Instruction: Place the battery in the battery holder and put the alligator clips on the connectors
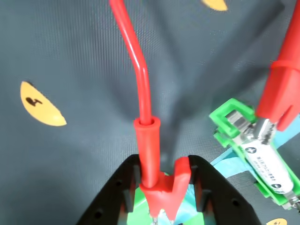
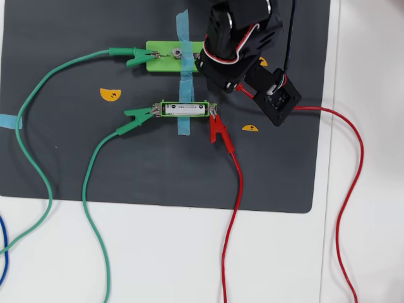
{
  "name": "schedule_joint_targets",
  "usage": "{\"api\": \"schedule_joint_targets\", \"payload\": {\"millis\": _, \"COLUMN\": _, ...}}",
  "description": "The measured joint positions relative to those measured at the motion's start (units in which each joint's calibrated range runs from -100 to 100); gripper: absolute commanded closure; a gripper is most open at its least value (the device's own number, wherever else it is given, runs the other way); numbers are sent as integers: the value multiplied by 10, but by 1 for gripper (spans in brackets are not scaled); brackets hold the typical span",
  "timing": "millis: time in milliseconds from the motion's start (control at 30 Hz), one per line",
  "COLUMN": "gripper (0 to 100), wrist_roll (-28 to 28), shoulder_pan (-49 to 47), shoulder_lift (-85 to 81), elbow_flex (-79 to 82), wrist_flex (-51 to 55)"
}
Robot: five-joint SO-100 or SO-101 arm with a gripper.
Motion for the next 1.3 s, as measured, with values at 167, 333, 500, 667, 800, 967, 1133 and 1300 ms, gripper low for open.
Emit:
{"api": "schedule_joint_targets", "payload": {"millis": 167, "gripper": 99, "wrist_roll": 9, "shoulder_pan": 0, "shoulder_lift": -1, "elbow_flex": 19, "wrist_flex": -1}}
{"api": "schedule_joint_targets", "payload": {"millis": 333, "gripper": 99, "wrist_roll": 9, "shoulder_pan": 0, "shoulder_lift": -2, "elbow_flex": 20, "wrist_flex": -1}}
{"api": "schedule_joint_targets", "payload": {"millis": 500, "gripper": 99, "wrist_roll": 9, "shoulder_pan": 0, "shoulder_lift": -2, "elbow_flex": 20, "wrist_flex": -1}}
{"api": "schedule_joint_targets", "payload": {"millis": 667, "gripper": 99, "wrist_roll": 9, "shoulder_pan": 0, "shoulder_lift": -2, "elbow_flex": 20, "wrist_flex": -1}}
{"api": "schedule_joint_targets", "payload": {"millis": 800, "gripper": 99, "wrist_roll": 22, "shoulder_pan": 11, "shoulder_lift": -2, "elbow_flex": 23, "wrist_flex": -1}}
{"api": "schedule_joint_targets", "payload": {"millis": 967, "gripper": 99, "wrist_roll": 44, "shoulder_pan": 24, "shoulder_lift": -13, "elbow_flex": 50, "wrist_flex": -6}}
{"api": "schedule_joint_targets", "payload": {"millis": 1133, "gripper": 98, "wrist_roll": 97, "shoulder_pan": 24, "shoulder_lift": -15, "elbow_flex": 52, "wrist_flex": -6}}
{"api": "schedule_joint_targets", "payload": {"millis": 1300, "gripper": 88, "wrist_roll": 149, "shoulder_pan": 24, "shoulder_lift": -15, "elbow_flex": 53, "wrist_flex": -3}}
